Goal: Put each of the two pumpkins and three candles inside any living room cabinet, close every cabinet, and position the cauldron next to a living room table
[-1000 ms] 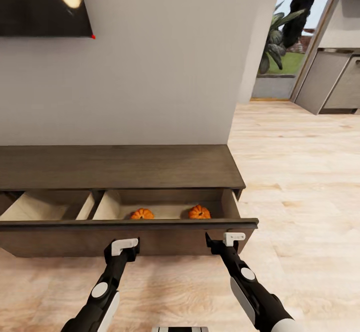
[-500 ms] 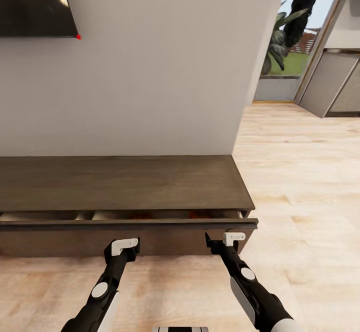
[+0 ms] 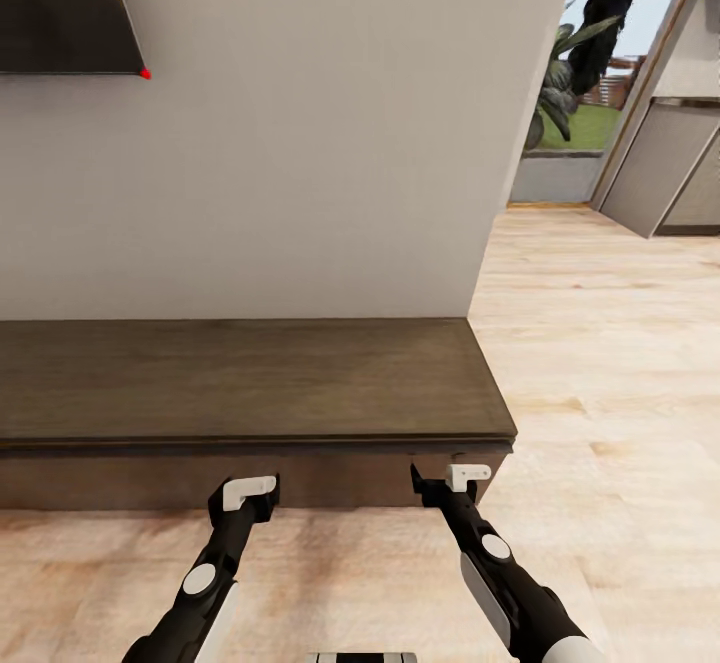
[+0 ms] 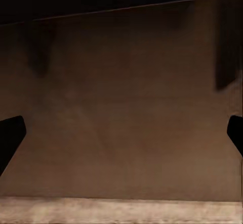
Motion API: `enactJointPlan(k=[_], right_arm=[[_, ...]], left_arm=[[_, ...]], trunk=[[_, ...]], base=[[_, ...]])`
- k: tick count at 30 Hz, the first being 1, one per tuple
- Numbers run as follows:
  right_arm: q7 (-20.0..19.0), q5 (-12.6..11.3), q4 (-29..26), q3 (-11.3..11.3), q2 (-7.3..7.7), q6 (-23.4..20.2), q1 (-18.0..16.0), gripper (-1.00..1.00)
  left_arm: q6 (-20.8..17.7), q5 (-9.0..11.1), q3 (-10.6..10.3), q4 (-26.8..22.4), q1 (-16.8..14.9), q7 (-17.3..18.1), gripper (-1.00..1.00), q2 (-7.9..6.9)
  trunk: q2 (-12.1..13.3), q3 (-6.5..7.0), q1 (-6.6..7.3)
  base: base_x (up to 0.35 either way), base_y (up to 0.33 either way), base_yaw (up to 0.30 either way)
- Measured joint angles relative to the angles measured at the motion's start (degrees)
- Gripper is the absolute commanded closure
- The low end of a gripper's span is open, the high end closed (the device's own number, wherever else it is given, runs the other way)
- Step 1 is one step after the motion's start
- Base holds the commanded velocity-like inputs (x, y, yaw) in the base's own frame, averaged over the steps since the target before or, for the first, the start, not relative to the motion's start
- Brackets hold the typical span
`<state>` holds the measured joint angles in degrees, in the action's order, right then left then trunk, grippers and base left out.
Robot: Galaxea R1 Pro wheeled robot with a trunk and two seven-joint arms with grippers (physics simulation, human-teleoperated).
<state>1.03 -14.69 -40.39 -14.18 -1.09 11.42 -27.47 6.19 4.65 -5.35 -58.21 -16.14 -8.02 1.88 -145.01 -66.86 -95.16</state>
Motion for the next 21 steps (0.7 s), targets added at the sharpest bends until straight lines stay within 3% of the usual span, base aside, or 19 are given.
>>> enactJointPlan(k=[21], right_arm=[[-0.34, 0.00, -0.70, -0.04, 0.00, -0.43, 0.00, -1.00]], left_arm=[[-0.48, 0.09, -0.01, -1.88, 0.01, 0.15, -1.00, 0.00]], trunk=[[0.00, 0.00, -0.01]], base=[[-0.336, 0.000, 0.000]])
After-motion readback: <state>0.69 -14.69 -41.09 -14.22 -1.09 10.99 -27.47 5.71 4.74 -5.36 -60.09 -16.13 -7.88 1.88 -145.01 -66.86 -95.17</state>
